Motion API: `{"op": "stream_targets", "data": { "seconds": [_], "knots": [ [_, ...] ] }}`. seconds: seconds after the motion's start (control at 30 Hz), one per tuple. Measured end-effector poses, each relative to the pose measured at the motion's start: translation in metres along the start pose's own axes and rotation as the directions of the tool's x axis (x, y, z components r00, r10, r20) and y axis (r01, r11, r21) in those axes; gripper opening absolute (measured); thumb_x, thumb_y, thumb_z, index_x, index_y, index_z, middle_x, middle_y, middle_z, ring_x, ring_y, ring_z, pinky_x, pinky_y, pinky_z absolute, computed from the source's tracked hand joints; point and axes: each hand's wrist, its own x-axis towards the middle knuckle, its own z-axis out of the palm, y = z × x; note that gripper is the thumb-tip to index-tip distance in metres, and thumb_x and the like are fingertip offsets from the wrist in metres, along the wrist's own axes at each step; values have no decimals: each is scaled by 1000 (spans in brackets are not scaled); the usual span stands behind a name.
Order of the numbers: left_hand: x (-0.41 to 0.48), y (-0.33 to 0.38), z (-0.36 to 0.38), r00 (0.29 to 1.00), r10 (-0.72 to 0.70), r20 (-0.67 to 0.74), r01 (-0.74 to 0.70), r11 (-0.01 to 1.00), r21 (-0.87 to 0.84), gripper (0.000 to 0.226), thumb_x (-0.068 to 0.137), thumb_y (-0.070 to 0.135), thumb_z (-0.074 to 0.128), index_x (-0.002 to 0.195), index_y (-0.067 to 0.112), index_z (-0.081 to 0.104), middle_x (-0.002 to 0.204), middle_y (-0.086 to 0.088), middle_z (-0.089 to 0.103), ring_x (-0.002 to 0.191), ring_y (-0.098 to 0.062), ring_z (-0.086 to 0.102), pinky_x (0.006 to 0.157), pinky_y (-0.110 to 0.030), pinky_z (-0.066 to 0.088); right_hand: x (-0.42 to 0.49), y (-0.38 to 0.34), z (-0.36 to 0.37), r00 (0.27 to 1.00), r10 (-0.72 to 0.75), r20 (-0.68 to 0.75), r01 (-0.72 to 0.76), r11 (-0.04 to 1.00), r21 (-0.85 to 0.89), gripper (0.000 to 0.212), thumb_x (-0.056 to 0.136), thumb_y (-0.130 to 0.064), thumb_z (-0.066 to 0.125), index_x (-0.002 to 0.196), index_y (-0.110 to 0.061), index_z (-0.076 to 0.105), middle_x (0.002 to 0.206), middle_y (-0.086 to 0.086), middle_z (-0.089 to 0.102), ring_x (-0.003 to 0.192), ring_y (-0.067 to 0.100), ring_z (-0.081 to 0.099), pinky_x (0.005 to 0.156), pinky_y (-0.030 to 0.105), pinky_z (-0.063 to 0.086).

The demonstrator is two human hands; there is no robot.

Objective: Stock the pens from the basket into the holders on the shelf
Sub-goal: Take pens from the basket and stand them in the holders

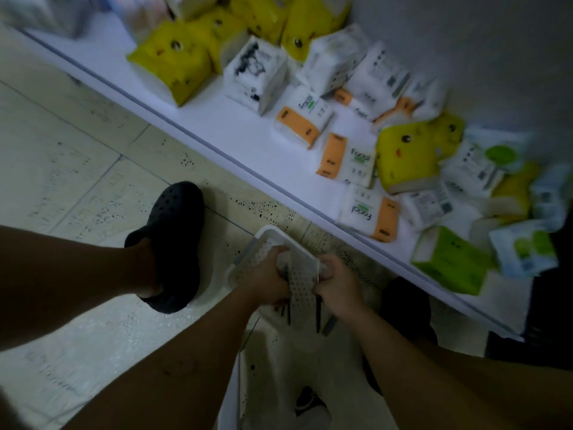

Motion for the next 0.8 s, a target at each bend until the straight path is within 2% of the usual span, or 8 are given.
{"op": "stream_targets", "data": {
  "seconds": [0.1,0.23,0.27,0.37,0.5,0.63,0.7,0.8],
  "knots": [
    [-16,20,5,987,119,-109,-116,993,36,69,84,-1,64,141,24,34,116,-16,59,95,-32,64,69,-50,59,-16,-15,-18,997,-69,-43,69,997,-19,41,83,-6,71,96,-39,51,88,-9,63,83,13,63,76,39,56],
    [-40,53,11,971,218,-94,-214,975,51,48,94,2,55,136,22,42,103,-22,62,69,-24,58,58,-36,54,-46,-33,-43,980,-166,-106,168,986,15,35,83,-8,72,96,-34,52,82,-11,59,74,5,59,57,13,46],
    [-47,61,12,968,235,-85,-232,972,48,45,95,2,53,135,21,44,102,-25,62,66,-23,56,57,-36,52,-54,-37,-49,976,-181,-121,186,982,31,34,84,-7,72,95,-33,53,81,-8,60,74,9,61,56,13,47],
    [-68,83,19,949,302,-86,-295,951,90,39,95,7,56,131,23,48,104,-24,64,62,-20,57,56,-33,53,-79,-48,-66,956,-218,-197,238,968,81,29,84,-3,70,99,-23,57,89,11,67,83,29,66,72,38,56],
    [-95,105,31,914,400,-69,-392,913,112,34,93,10,61,124,17,51,101,-29,62,64,-27,58,59,-38,56,-109,-57,-89,925,-239,-294,289,947,141,33,79,-6,77,98,-25,58,79,6,64,67,8,67,62,24,55],
    [-122,127,39,876,482,-39,-476,874,101,34,88,8,68,117,17,54,78,-21,58,62,-28,58,60,-46,56,-132,-69,-112,911,-227,-345,314,924,220,41,69,-7,84,100,-20,62,75,6,60,79,30,67,71,43,57],
    [-134,141,41,849,527,-28,-522,846,106,36,85,8,72,116,18,56,71,-15,58,59,-27,59,57,-40,54,-142,-79,-124,894,-259,-366,355,907,224,38,66,-7,86,93,-22,63,73,6,63,74,28,66,66,39,57],
    [-151,167,43,787,617,-1,-610,779,148,38,81,14,77,112,23,57,66,-12,62,62,-29,64,59,-40,57,-159,-95,-142,843,-353,-405,460,865,203,30,67,-3,85,84,-2,60,71,12,56,68,22,56,59,30,49]
  ]
}}
